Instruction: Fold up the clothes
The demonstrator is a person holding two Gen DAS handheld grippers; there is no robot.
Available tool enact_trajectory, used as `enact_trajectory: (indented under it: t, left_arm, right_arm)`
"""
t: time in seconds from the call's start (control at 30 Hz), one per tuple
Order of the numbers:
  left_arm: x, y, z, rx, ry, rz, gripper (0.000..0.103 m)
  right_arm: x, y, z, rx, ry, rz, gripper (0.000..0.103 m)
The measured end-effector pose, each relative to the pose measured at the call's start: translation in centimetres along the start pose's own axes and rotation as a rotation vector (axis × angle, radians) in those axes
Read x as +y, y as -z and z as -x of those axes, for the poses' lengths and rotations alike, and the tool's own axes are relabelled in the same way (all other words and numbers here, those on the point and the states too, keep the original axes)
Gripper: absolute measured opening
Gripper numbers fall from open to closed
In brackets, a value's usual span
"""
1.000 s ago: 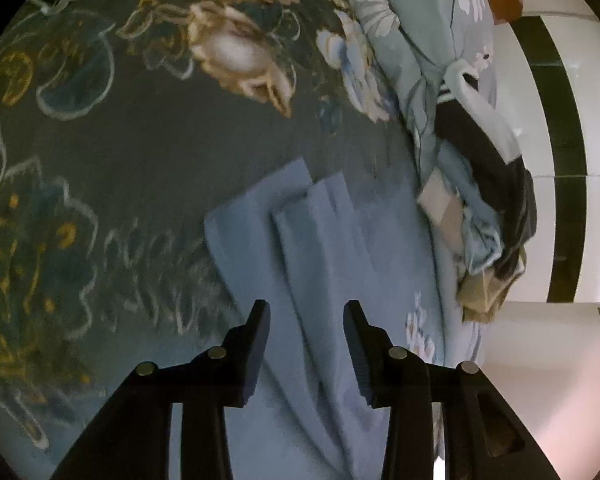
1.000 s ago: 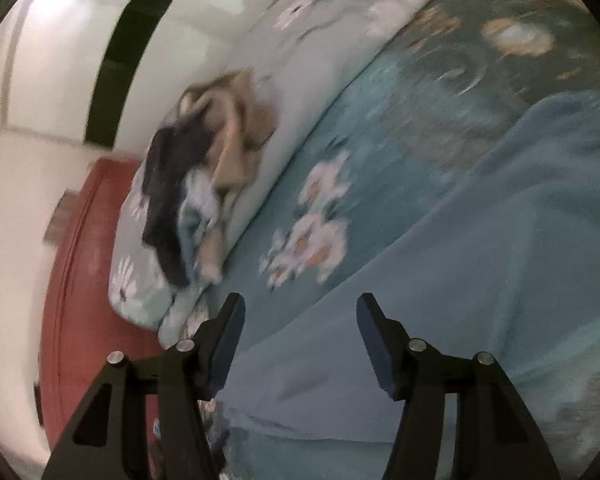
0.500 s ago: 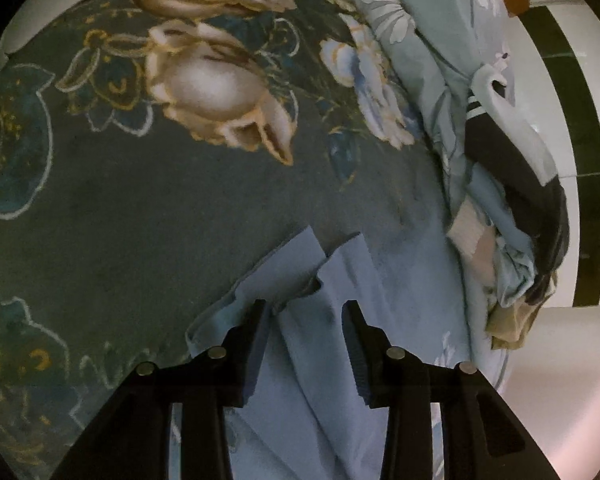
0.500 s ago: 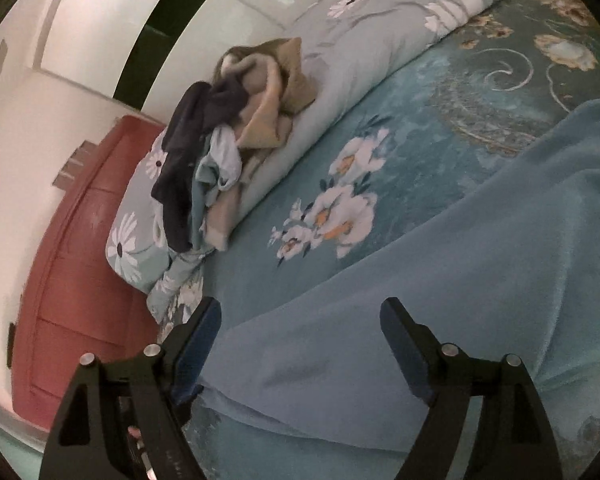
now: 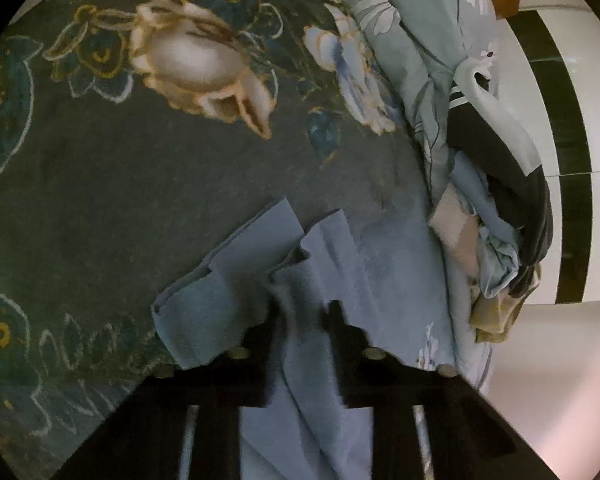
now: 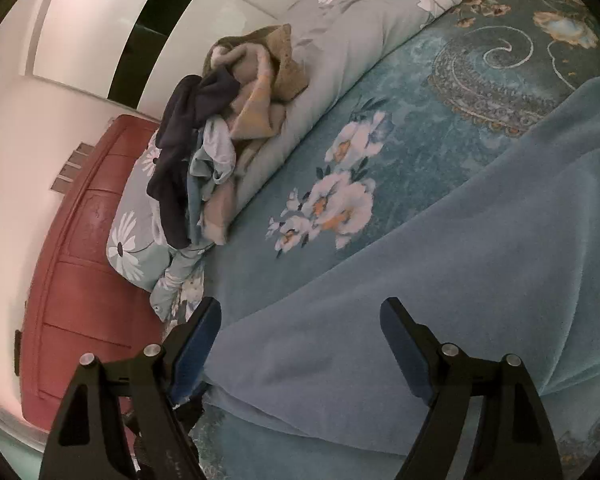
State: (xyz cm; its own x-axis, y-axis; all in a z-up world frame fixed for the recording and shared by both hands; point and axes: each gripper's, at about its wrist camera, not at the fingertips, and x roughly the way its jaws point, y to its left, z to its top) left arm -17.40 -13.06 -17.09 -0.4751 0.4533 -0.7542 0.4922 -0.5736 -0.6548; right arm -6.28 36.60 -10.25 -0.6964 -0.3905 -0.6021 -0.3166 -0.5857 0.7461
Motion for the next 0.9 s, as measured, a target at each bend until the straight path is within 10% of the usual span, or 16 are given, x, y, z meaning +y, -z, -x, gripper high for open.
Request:
enact_trajectory:
  t: [0.57,0.73,0.9]
  left_arm:
    - [-6.1,0.6,7.0,-0.120,0.043,-0.291,0.005]
    - [-0.3,-0.1,2.8,-0.032,-0.144,-0.201,0.005]
    - [1.8,-0.1,1.9,-0.027,-0.133,-0.127,0.005]
  right_arm:
    - [0.1,0.3,-0.2,0.023,-0.001,0.004,0.083]
    - [0.0,0.2,-0.4,0.031,-0.004,-0.010,0.083]
    - [0.0,0.3,-0.5,0.036,-0.004,-0.010,0.083]
